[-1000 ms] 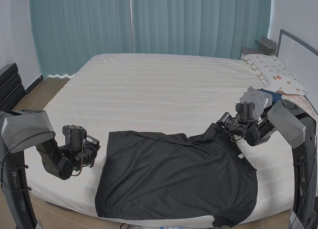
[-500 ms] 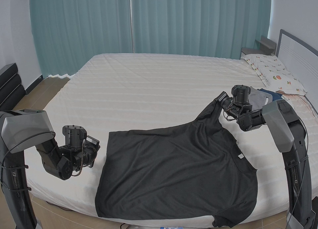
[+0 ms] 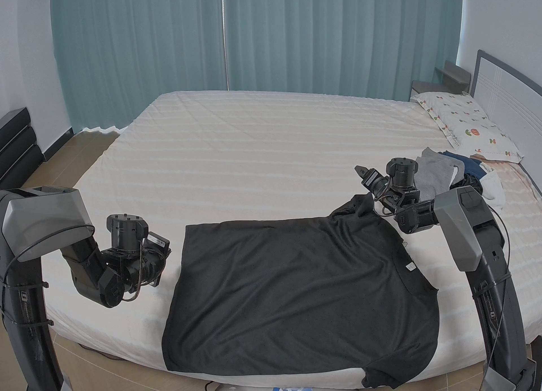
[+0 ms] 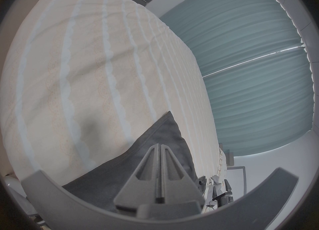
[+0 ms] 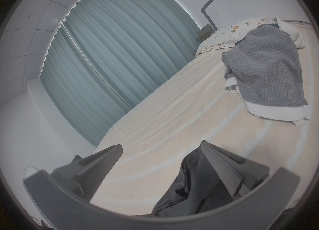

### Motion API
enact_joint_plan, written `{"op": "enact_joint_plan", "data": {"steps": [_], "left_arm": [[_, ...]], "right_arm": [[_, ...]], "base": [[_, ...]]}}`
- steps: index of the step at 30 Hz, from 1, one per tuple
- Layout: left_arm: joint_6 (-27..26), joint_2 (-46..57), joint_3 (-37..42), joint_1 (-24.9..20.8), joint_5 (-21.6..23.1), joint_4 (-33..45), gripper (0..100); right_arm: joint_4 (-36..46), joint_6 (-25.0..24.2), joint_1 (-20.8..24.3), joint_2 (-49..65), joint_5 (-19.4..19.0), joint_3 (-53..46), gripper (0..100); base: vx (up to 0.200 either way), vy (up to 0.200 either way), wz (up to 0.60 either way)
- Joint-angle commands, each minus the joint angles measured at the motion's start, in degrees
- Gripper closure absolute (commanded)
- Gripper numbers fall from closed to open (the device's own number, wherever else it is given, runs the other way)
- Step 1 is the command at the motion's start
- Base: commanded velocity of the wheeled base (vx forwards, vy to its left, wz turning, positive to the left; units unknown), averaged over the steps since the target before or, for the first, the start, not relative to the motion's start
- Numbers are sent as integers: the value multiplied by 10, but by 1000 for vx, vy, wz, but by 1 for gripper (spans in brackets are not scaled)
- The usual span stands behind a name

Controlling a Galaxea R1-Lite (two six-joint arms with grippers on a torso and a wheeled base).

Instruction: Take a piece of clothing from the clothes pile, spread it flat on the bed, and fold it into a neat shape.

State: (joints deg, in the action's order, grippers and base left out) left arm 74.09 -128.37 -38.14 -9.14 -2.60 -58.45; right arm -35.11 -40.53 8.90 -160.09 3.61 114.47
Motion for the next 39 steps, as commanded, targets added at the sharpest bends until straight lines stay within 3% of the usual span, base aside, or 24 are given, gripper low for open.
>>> {"op": "enact_joint_plan", "data": {"steps": [1,5,6,10,30,31,39], "left_arm": [[0,-1,0,0,0,0,100],[0,-1,0,-2,0,0,100],[0,-1,0,-2,0,0,100],[0,-1,0,-2,0,0,100],[-1,-1,0,-3,0,0,100],[-1,-2,0,-3,0,0,100],[-6,-5,0,-3,0,0,100]], "right_arm": [[2,4,-19,5,-6,-25,0],[0,8,-35,48,-48,-108,0],[-1,13,-42,65,-75,-145,0],[-3,55,-64,84,-121,-208,0],[3,65,-59,22,-129,-201,0],[2,64,-59,16,-127,-193,100],[-8,43,-82,21,-121,-174,100]], "base": [[0,0,0],[0,0,0],[0,0,0],[0,0,0],[0,0,0],[0,0,0],[0,0,0]]}}
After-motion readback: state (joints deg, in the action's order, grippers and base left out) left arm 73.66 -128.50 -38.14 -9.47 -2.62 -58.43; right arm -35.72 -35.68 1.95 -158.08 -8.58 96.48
